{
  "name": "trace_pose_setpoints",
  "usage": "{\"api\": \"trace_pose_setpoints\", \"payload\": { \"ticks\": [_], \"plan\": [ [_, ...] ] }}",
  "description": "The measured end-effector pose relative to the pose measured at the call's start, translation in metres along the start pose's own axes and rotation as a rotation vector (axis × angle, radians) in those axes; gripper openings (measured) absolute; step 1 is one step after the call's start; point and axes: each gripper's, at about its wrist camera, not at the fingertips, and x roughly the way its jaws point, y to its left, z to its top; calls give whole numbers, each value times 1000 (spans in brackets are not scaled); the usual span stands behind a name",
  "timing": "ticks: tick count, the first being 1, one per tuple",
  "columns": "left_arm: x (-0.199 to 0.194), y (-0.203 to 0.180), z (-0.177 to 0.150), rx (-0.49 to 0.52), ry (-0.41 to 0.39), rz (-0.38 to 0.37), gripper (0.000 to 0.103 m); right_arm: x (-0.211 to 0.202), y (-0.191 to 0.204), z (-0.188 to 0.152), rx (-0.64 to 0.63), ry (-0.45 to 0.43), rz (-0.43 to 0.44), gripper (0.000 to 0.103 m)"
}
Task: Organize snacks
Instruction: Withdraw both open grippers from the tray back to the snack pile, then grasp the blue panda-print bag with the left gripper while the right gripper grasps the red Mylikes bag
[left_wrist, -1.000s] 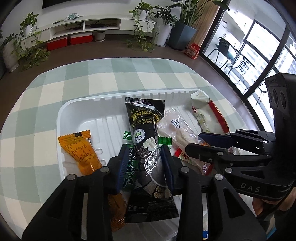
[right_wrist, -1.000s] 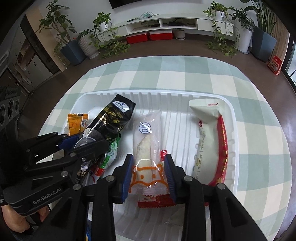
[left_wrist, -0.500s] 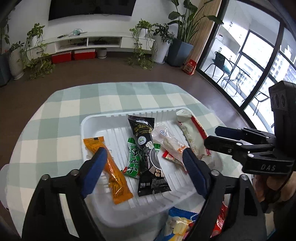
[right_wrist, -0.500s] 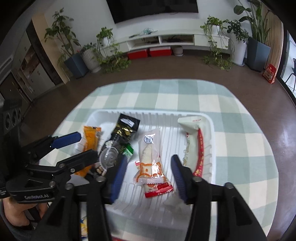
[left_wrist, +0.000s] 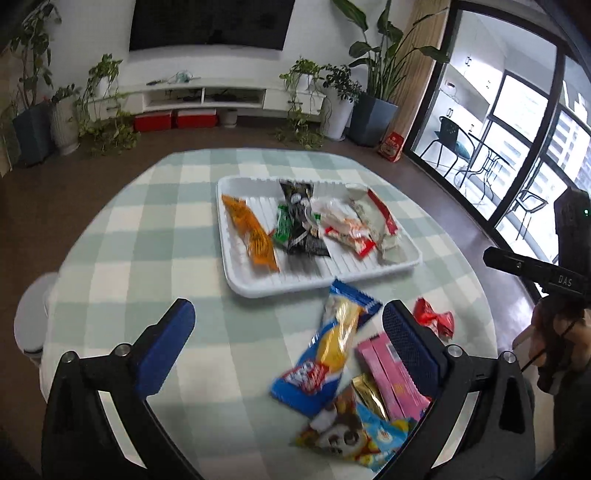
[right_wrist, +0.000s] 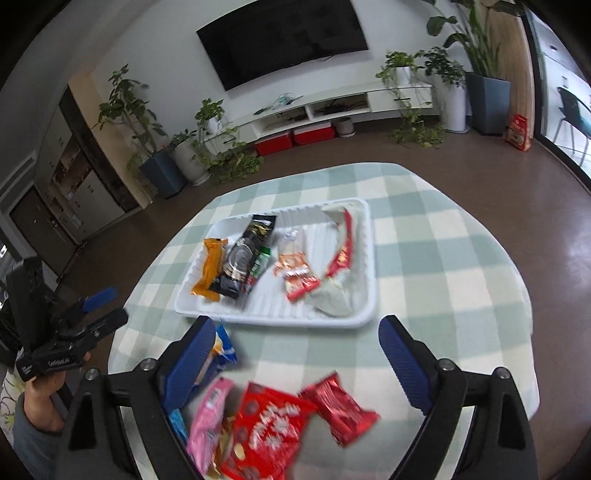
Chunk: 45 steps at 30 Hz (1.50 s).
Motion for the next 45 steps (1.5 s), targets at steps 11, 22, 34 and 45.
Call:
{"api": "trace_pose_setpoints", "payload": {
  "ticks": [11, 22, 34, 45],
  "plan": [
    [-12, -20, -106, -191, 78, -14, 102, -28, -10, -102, 107, 33, -8, 91],
    [7, -38, -110, -237, 90, -30, 100, -29, 6, -133, 80, 65, 13, 90],
    [31, -30, -106, -201, 135, -36, 59, -21, 13, -144, 59, 93, 7, 89],
    [39, -40, -105, 29, 198, 46, 45, -2, 18, -135, -2, 141, -60, 80]
  ]
}}
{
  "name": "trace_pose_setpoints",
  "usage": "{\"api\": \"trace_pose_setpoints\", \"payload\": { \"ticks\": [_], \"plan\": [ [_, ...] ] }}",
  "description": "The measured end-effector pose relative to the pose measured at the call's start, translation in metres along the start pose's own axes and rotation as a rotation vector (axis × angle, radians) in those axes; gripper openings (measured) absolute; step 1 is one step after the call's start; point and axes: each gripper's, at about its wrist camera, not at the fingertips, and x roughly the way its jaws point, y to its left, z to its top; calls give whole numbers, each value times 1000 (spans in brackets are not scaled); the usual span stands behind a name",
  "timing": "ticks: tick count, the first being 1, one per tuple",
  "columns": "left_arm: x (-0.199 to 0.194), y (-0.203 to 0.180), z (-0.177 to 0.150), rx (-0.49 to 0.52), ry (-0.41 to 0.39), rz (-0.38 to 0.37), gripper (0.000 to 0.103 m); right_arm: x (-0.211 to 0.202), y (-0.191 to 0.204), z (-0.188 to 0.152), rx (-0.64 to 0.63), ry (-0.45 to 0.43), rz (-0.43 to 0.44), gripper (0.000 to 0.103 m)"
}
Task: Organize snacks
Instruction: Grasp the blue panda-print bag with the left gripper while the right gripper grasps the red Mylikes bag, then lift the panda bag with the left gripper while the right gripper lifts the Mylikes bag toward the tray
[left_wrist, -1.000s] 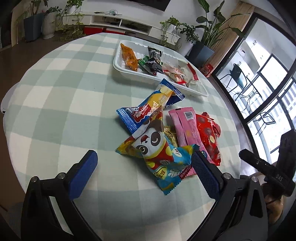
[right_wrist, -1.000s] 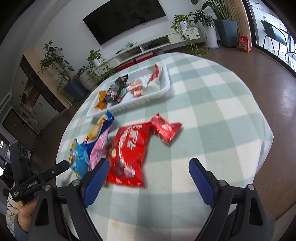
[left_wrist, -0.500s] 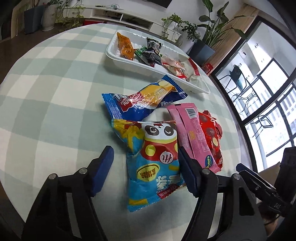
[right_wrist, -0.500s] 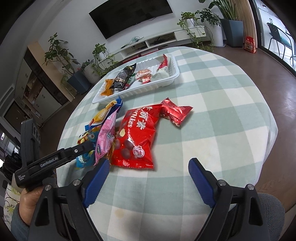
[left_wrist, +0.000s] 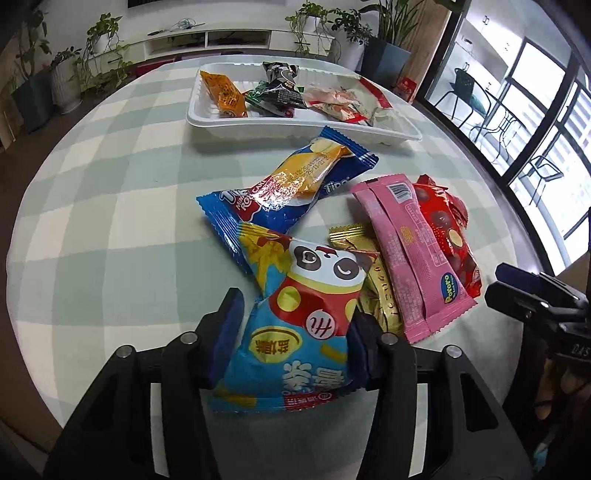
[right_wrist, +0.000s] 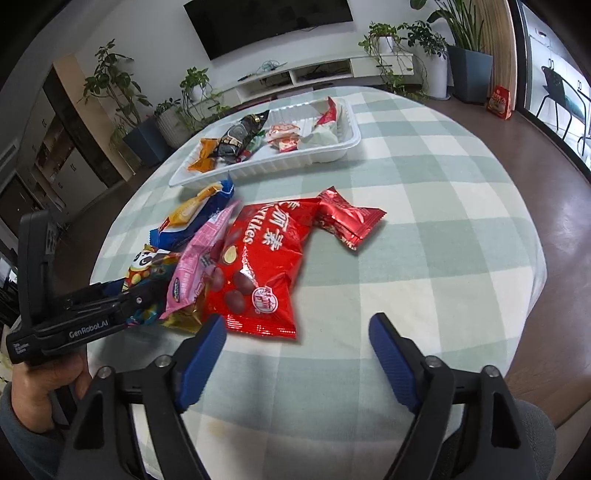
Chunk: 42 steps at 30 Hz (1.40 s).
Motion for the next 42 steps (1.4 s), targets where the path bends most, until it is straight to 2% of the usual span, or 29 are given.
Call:
{"api": "trace_pose_setpoints", "payload": {
  "ticks": [6, 12, 21, 24, 29, 31, 33, 36, 42],
  "plan": [
    [-3, 12, 0, 29, 11, 19, 42, 10, 0, 15, 20, 17, 18, 79],
    [-11, 21, -8, 40, 10, 26, 42, 23, 12, 29, -14, 47, 11, 79],
    [-16, 24, -15, 38, 1, 24, 42, 50, 30, 35, -40, 119, 13, 79],
    [-15, 22, -16, 43, -2, 27, 42, 54, 30, 37, -42, 114, 1, 78],
    [-16, 22, -16, 41, -4, 26, 42, 57, 30, 43, -57, 120, -22, 69],
    [-16, 22, -16, 42, -4, 27, 42, 58, 33, 43, -84, 121, -41, 58],
    [-16, 21, -17, 45, -5, 30, 42, 56, 33, 41, -90, 121, -38, 57],
    [-17, 19, -17, 52, -6, 30, 41, 53, 31, 38, -97, 116, -38, 49],
    [-20, 17, -20, 49, -13, 16, 39, 42, 24, 30, -78, 102, -24, 44]
  ]
}}
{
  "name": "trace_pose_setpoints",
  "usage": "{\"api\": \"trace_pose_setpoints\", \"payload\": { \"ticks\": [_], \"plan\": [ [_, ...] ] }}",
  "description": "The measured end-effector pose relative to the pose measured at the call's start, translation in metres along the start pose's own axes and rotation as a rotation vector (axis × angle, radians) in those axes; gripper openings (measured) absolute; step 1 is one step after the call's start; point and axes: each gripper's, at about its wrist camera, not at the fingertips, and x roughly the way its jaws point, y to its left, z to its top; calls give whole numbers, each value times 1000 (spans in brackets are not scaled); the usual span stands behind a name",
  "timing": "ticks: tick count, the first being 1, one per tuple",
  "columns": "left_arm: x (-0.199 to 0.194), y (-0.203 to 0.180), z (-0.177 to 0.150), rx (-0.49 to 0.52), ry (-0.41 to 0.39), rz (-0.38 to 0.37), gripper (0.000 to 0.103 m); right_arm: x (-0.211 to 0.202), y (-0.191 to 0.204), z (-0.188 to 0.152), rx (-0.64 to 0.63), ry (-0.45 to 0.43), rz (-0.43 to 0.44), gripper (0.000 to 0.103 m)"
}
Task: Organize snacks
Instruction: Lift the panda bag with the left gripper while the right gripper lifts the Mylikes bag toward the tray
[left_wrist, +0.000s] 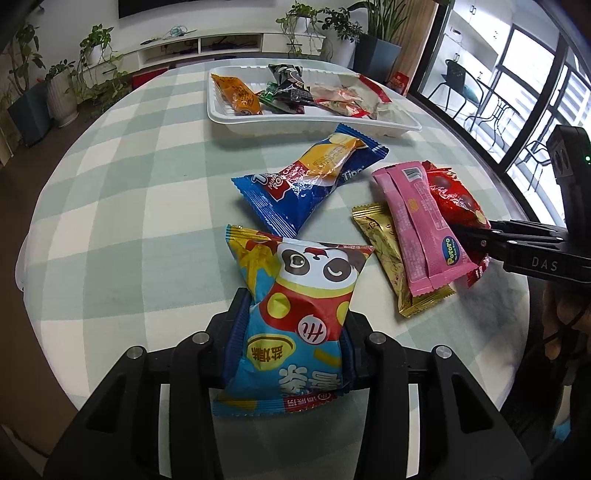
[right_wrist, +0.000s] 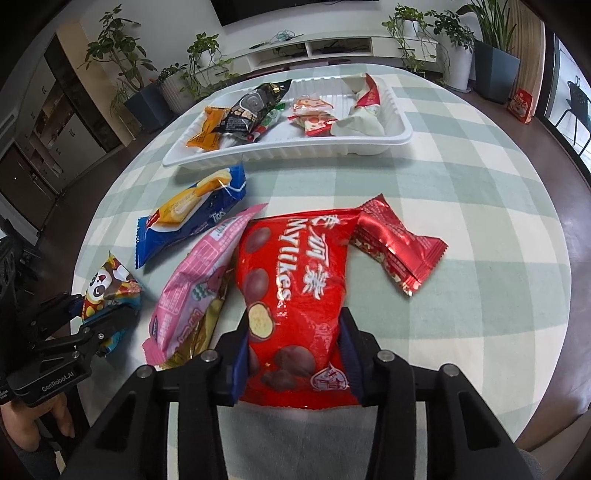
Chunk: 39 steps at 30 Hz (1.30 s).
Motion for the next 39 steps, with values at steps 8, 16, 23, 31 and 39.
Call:
{"api": "trace_pose_setpoints", "payload": {
  "ticks": [8, 16, 23, 31, 39],
  "plan": [
    [-11, 2, -6, -38, -15, -64, 38, -26, -19, -18, 80, -37, 61, 41],
    [-24, 4, -16, -81, -28, -133, 38, -44, -35, -34, 140, -47, 121, 41],
    [-39, 18, -10, -140, -72, -177, 38, -54, -54, -33, 196, -70, 134, 41],
    [-58, 54, 25, -190, -142, -173, 38, -69, -92, -16, 258, -120, 96, 41],
    [-69, 79, 113, -154, -213, -139, 38, -92, -127, 43, 268, -202, 29, 41]
  ]
}}
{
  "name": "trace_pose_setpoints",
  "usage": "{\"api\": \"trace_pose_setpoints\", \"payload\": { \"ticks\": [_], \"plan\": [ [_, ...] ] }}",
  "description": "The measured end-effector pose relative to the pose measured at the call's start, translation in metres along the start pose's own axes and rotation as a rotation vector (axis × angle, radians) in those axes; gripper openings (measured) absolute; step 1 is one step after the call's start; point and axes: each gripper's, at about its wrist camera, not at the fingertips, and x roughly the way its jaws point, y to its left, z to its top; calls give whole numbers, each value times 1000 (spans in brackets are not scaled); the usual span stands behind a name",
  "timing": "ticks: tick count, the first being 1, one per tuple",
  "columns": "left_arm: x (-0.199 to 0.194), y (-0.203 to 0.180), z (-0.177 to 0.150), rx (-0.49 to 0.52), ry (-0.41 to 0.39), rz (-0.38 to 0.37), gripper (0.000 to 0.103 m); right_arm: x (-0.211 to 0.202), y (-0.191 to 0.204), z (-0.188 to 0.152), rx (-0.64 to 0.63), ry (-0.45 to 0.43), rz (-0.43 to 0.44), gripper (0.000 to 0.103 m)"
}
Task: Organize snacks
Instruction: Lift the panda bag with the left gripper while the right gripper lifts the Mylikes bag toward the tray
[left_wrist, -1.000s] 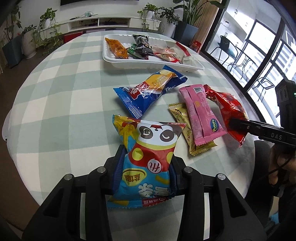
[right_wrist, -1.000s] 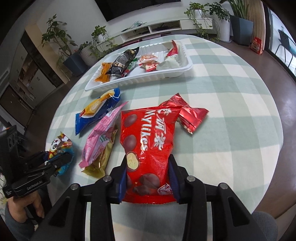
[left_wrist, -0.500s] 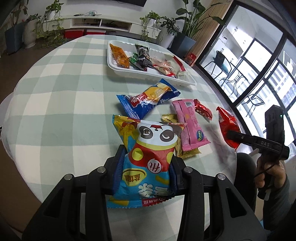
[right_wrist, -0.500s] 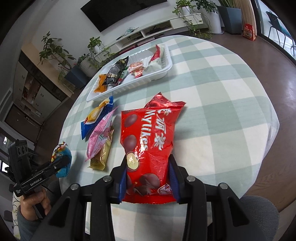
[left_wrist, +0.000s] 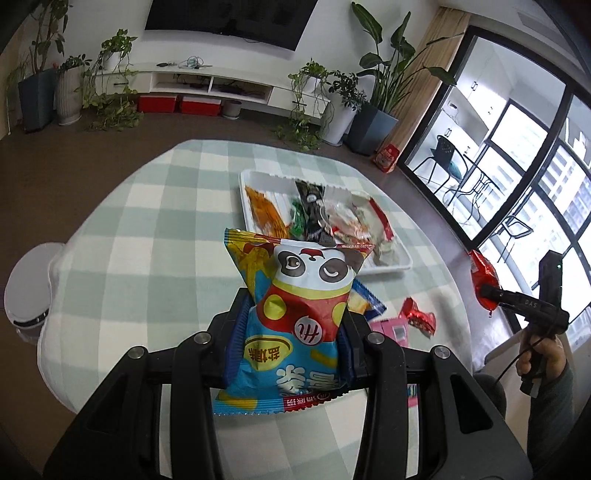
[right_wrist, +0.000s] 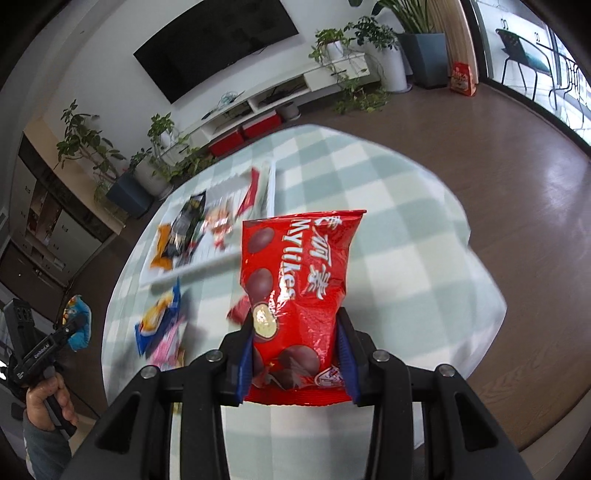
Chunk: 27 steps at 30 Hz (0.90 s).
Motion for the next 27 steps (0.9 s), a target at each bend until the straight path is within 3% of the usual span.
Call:
{"api": "trace_pose_setpoints", "payload": {
  "ticks": [9, 13, 19, 27],
  "plan": [
    [46, -13, 107, 84, -7, 12, 38, 23, 53, 82, -115, -54, 30, 41],
    [83, -18, 136, 104, 20, 7, 38, 54, 85, 108, -163, -25, 76, 41],
    [144, -16, 156, 103, 71, 8, 38, 115, 118, 128, -237, 48, 69, 41],
    [219, -11, 141, 110, 150, 36, 38, 188, 130, 129, -276, 158, -5, 41]
  ]
}}
